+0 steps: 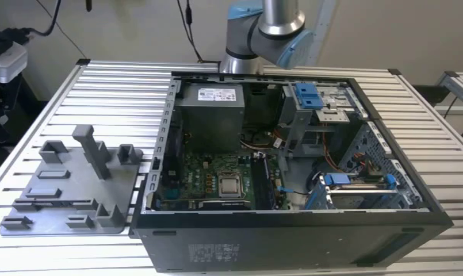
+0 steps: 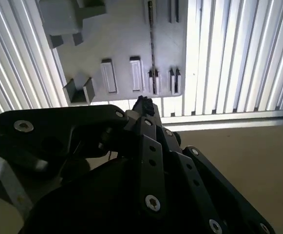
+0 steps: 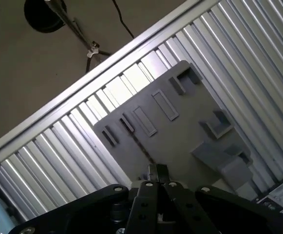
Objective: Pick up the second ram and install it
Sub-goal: 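Pick up the second ram and move it above second insertion slot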
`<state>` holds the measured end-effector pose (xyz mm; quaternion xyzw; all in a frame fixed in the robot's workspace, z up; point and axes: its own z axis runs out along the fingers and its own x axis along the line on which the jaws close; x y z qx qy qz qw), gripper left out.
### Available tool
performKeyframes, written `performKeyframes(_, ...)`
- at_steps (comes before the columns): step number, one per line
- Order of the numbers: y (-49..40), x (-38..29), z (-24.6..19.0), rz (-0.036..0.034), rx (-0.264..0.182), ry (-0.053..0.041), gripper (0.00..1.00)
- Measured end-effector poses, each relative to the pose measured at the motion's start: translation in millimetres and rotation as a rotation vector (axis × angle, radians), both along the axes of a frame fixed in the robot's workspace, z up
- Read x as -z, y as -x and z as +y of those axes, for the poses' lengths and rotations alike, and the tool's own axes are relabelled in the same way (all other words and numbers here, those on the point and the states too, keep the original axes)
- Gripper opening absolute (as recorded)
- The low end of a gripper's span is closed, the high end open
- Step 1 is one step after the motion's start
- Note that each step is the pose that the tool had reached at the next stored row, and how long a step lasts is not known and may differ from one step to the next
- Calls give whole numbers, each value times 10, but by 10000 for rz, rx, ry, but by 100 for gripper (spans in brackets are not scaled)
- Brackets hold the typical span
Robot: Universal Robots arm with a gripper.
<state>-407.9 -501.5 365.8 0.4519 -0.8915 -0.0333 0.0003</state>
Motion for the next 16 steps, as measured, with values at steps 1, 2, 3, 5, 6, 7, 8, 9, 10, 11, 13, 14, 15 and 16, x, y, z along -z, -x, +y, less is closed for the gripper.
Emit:
performKeyframes(1, 0, 0, -1, -4, -120, 0, 11)
performKeyframes(2, -1, 1, -1, -9, -263, 0, 11)
performKeyframes(3, -1, 2, -1, -13, -399, 0, 11)
performKeyframes(5, -1, 4, -1, -24, -680, 1, 11)
performKeyframes(6, -1, 4, -2, -36, -823, 2, 11)
performKeyframes(7, -2, 7, -1, -43, -968, 0, 11)
performKeyframes(8, -2, 10, -1, -45, -1106, 0, 11)
performKeyframes(9, -1, 13, -1, -46, -1248, 0, 11)
performKeyframes(10, -1, 14, -1, -50, -1405, 2, 11)
performKeyframes(11, -1, 15, -1, -59, -1559, 3, 11)
performKeyframes(13, -1, 17, -1, -90, -1855, 7, 11)
performKeyframes(14, -1, 18, -1, -128, -2010, 8, 11)
performKeyframes(15, -1, 19, -1, -175, -2171, 10, 11)
performKeyframes(16, -1, 19, -1, -227, -2328, 15, 11)
